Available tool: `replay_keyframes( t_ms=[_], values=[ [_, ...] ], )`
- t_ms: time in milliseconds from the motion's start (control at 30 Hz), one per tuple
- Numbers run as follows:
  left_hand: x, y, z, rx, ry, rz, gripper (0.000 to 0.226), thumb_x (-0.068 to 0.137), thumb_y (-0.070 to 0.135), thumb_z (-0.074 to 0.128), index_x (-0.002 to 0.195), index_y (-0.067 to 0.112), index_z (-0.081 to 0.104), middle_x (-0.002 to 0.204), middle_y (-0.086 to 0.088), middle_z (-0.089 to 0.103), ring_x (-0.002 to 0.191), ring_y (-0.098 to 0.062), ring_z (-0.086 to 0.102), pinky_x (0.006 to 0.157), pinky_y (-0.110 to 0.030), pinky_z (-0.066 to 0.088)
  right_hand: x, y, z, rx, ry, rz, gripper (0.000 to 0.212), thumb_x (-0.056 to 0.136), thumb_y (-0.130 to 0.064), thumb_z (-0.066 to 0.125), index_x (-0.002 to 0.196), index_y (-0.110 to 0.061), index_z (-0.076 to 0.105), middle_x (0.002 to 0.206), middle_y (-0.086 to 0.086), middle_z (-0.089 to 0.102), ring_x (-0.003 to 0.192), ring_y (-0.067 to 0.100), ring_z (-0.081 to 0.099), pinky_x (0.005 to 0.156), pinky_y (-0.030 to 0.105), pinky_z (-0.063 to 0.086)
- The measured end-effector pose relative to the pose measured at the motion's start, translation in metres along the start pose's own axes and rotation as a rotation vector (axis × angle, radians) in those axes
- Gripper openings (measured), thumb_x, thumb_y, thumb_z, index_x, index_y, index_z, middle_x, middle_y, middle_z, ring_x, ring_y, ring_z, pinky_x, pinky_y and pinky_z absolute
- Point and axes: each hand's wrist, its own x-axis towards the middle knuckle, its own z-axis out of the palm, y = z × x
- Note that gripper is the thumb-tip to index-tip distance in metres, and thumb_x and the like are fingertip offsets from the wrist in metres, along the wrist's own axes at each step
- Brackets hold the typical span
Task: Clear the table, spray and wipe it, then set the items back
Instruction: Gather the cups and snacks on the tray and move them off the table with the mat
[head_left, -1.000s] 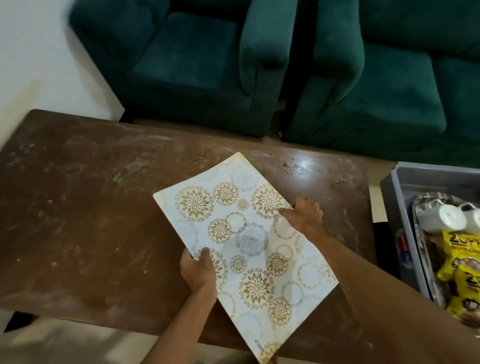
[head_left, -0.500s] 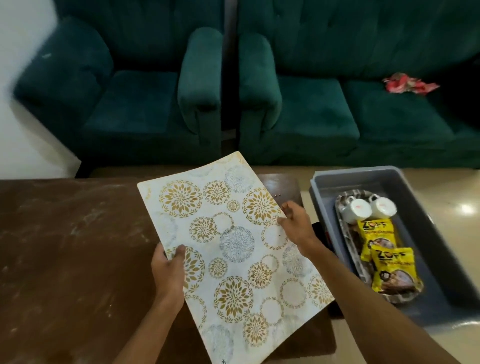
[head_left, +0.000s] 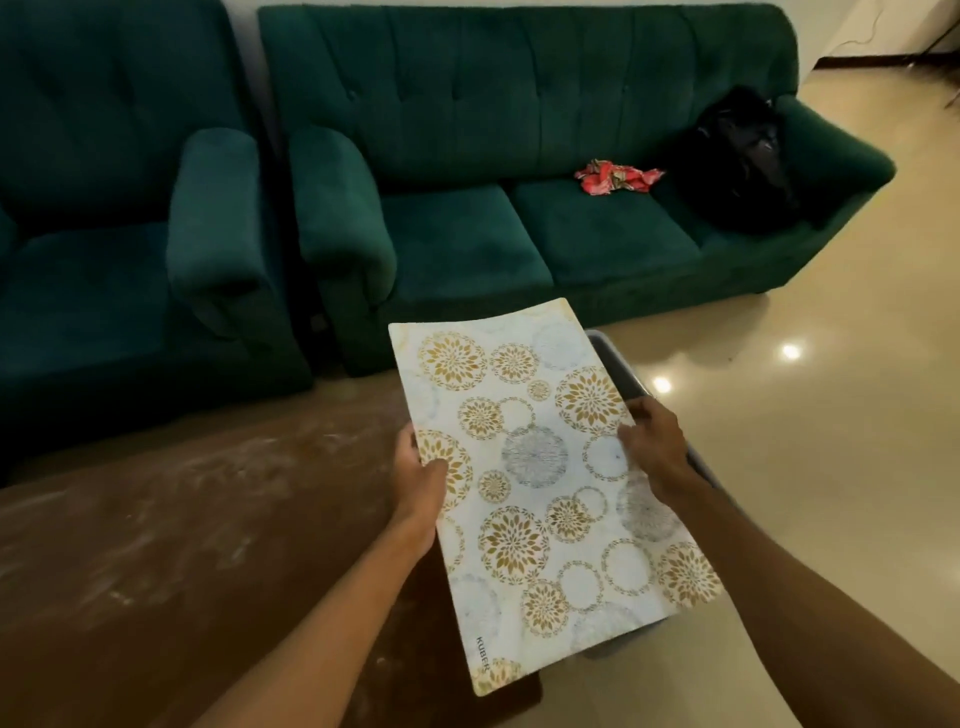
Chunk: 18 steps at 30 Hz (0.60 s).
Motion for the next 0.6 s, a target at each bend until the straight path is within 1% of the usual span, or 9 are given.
replay_keyframes(
  t_ms=[67, 100, 167, 200, 300, 367, 433, 500, 600],
  values=[
    [0.007, -0.01, 0.03, 0.046, -0.064, -0.014, 0.056, 0.098, -0.007, 0.048, 0.144, 0.025, 0.044, 0.102, 0.008, 0.069, 0.091, -0.016, 0.072, 0.067, -0.038, 0.063, 0.015, 0.018, -0.018, -0.029, 0.037, 0.017, 0.028, 0.087, 0.012, 0.048, 0.103, -0.009, 0.06, 0.09, 0.007, 0.067, 0.064, 0.018, 0.059, 0.042, 0.022, 0.045],
    [0.011, -0.016, 0.041, 0.057, -0.093, -0.023, 0.057, 0.099, -0.007, 0.046, 0.146, 0.026, 0.043, 0.105, 0.007, 0.069, 0.093, -0.015, 0.071, 0.068, -0.037, 0.063, 0.023, 0.028, -0.024, -0.051, 0.04, 0.018, 0.032, 0.087, 0.012, 0.045, 0.105, -0.01, 0.06, 0.093, 0.009, 0.067, 0.064, 0.018, 0.058, 0.042, 0.023, 0.043],
    [0.023, -0.031, 0.059, 0.087, -0.149, -0.066, 0.064, 0.099, -0.008, 0.043, 0.15, 0.029, 0.037, 0.121, 0.002, 0.067, 0.101, -0.015, 0.069, 0.072, -0.036, 0.063, 0.038, 0.048, -0.031, -0.095, 0.033, 0.02, 0.036, 0.088, 0.011, 0.041, 0.109, -0.012, 0.061, 0.103, 0.01, 0.067, 0.076, 0.021, 0.062, 0.055, 0.028, 0.051],
    [0.027, -0.038, 0.065, 0.106, -0.185, -0.091, 0.07, 0.097, -0.009, 0.043, 0.152, 0.032, 0.032, 0.132, 0.0, 0.063, 0.111, -0.017, 0.066, 0.08, -0.039, 0.062, 0.044, 0.057, -0.033, -0.114, 0.032, 0.019, 0.038, 0.089, 0.01, 0.04, 0.111, -0.012, 0.061, 0.106, 0.011, 0.067, 0.083, 0.023, 0.062, 0.064, 0.033, 0.053],
    [0.043, -0.06, 0.078, 0.167, -0.278, -0.21, 0.093, 0.088, -0.007, 0.049, 0.157, 0.044, 0.012, 0.163, 0.002, 0.03, 0.144, -0.027, 0.039, 0.11, -0.054, 0.044, 0.059, 0.074, -0.034, -0.136, 0.036, 0.028, 0.043, 0.089, 0.011, 0.037, 0.118, -0.011, 0.06, 0.113, 0.013, 0.064, 0.092, 0.028, 0.06, 0.068, 0.032, 0.049],
    [0.045, -0.068, 0.084, 0.174, -0.306, -0.282, 0.097, 0.089, -0.003, 0.053, 0.159, 0.042, 0.002, 0.168, 0.004, 0.016, 0.15, -0.028, 0.026, 0.118, -0.054, 0.032, 0.065, 0.083, -0.033, -0.15, 0.041, 0.045, 0.044, 0.089, 0.008, 0.038, 0.123, -0.012, 0.058, 0.118, 0.014, 0.062, 0.097, 0.03, 0.059, 0.073, 0.037, 0.051],
    [0.041, -0.066, 0.089, 0.161, -0.323, -0.317, 0.101, 0.091, -0.001, 0.056, 0.159, 0.038, -0.008, 0.168, 0.005, 0.009, 0.152, -0.027, 0.022, 0.121, -0.051, 0.028, 0.07, 0.092, -0.028, -0.183, 0.031, 0.046, 0.048, 0.087, -0.001, 0.042, 0.13, -0.018, 0.054, 0.123, 0.014, 0.06, 0.104, 0.034, 0.06, 0.084, 0.048, 0.054],
    [0.04, -0.067, 0.092, 0.168, -0.321, -0.328, 0.103, 0.093, 0.002, 0.057, 0.158, 0.036, -0.015, 0.169, 0.006, 0.005, 0.153, -0.026, 0.02, 0.121, -0.049, 0.027, 0.074, 0.101, -0.022, -0.251, 0.026, 0.025, 0.06, 0.079, -0.013, 0.046, 0.137, -0.025, 0.05, 0.127, 0.013, 0.055, 0.11, 0.038, 0.058, 0.091, 0.057, 0.05],
    [0.043, -0.071, 0.094, 0.248, -0.272, -0.296, 0.096, 0.097, 0.009, 0.057, 0.159, 0.031, -0.013, 0.169, 0.002, 0.0, 0.153, -0.026, 0.017, 0.121, -0.047, 0.027, 0.064, 0.094, -0.012, -0.452, 0.048, -0.02, 0.062, 0.082, -0.003, 0.055, 0.142, -0.019, 0.048, 0.128, 0.021, 0.052, 0.118, 0.043, 0.05, 0.097, 0.059, 0.043]
  ],
)
